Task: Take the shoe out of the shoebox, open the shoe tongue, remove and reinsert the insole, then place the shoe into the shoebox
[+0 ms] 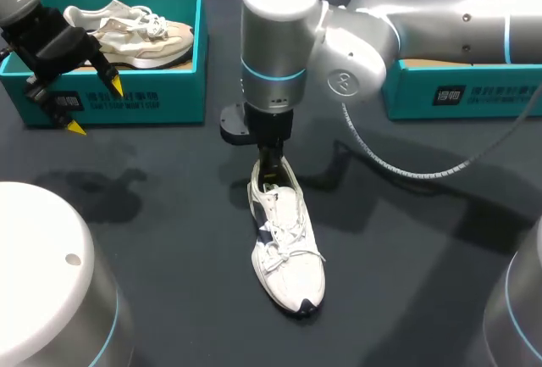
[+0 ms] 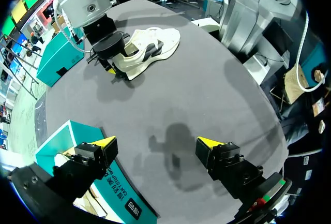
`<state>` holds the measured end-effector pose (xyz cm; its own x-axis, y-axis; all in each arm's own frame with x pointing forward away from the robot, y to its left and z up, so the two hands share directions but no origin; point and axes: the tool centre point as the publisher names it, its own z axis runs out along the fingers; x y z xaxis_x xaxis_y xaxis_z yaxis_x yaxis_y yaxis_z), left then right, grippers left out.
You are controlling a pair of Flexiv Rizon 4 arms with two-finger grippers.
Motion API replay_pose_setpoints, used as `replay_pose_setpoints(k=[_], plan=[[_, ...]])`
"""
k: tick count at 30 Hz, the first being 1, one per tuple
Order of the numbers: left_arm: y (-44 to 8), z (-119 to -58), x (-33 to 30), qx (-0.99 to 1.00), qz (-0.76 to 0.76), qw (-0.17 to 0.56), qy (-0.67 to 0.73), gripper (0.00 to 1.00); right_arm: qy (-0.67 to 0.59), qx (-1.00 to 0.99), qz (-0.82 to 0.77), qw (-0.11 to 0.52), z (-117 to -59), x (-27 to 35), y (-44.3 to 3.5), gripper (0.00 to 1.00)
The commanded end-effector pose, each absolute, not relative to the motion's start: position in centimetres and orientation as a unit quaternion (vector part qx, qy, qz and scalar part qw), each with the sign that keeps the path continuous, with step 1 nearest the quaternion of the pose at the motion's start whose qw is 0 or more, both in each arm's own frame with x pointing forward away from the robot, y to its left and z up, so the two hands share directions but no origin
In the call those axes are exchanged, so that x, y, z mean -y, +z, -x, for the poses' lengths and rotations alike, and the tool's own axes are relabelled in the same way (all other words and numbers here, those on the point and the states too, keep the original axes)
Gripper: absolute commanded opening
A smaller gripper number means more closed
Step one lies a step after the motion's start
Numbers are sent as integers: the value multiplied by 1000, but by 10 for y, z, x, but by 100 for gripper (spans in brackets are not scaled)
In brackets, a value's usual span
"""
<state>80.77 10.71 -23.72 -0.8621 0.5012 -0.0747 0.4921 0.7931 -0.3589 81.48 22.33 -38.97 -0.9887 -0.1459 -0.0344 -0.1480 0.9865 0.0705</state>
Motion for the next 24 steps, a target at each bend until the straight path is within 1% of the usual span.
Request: replay_pose_setpoints(k=[1,2,3,14,19,24], plan=[[-237,-807,-108,947,262,12,185,100,36,-997,72,17,-812,-223,-389,28],[-237,-807,-108,947,262,12,185,100,37,-997,71,17,-811,-223,-389,11],[-237,-807,-108,947,262,12,185,100,37,-997,71,17,-810,-223,-389,0],[-237,-807,-108,947,262,12,185,100,32,-997,68,30,-804,-221,-378,0],[-237,-807,-108,947,262,12,185,100,32,-997,60,44,-806,-216,-353,0],[-237,-807,-108,947,262,12,185,100,35,-995,68,62,-810,-206,-316,0]])
